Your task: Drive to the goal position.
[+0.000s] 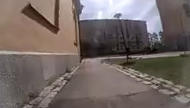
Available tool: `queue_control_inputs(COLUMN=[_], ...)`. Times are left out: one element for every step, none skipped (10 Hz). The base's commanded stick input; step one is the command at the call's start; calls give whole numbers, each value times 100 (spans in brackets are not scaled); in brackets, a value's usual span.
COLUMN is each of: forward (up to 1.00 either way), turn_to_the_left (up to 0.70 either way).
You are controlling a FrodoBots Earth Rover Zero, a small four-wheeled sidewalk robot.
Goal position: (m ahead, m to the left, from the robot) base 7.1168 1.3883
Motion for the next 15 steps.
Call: queue_control_inputs(forward=[70, 70, 70, 70, 70, 70, 70, 70, 70, 70, 70, 70, 70, 70, 70], turn_to_the_left=[4, 4, 4, 4, 4, 4, 4, 4, 4, 4, 4, 4, 4, 4, 4])
